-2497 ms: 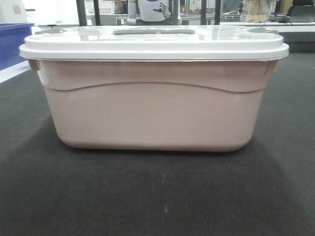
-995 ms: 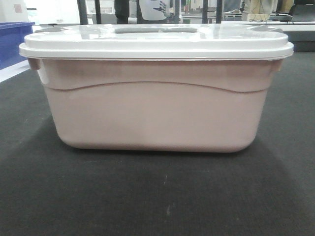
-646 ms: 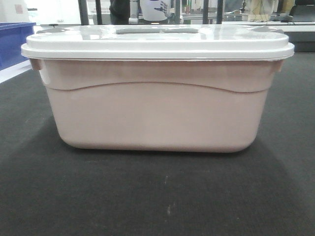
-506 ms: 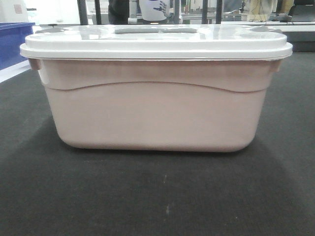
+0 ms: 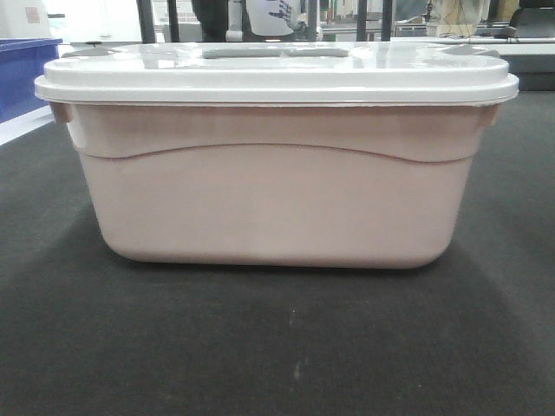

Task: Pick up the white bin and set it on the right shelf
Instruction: 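Move both grippers toward the ends of the pink white-lidded bin, then grip the bin's lid-edge handles with both grippers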

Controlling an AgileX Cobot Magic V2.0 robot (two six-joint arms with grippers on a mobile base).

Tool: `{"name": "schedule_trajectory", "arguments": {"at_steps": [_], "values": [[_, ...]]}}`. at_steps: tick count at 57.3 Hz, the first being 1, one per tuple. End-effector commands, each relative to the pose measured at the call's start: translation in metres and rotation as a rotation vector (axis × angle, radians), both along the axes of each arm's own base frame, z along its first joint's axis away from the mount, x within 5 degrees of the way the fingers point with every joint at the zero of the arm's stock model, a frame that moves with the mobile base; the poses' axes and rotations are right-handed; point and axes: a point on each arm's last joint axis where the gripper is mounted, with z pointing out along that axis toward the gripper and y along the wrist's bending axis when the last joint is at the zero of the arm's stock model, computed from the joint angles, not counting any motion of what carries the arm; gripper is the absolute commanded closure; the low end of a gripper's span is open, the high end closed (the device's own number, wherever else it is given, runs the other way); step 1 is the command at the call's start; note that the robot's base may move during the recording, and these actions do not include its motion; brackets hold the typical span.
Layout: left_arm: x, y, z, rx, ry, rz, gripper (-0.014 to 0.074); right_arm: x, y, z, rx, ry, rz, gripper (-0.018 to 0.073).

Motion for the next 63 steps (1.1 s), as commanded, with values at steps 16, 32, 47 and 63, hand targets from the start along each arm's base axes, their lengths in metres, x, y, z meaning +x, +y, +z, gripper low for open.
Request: {"name": "schedule_trajectory", "arguments": {"at_steps": [16, 32, 47, 63], "values": [[0.062, -0.018, 0.013, -0.105, 0.353, -0.277, 0.0057, 0.049, 0.012, 0.051, 0.175, 0.222, 0.11, -0.0066], [0.105, 0.024, -0.003, -0.388, 0.333, -0.376, 0.0062, 0.078, -0.006, 0.046, 0.262, 0.357, 0.328, -0.0066], [0.138, 0.04, -0.036, -0.547, 0.385, -0.434, 0.0062, 0.101, -0.042, 0.024, 0.5, 0.322, 0.574, -0.0066], [0.165, 0.046, -0.065, -0.659, 0.408, -0.438, 0.0062, 0.128, -0.051, -0.047, 0.711, 0.34, 0.625, -0.0066]]}}
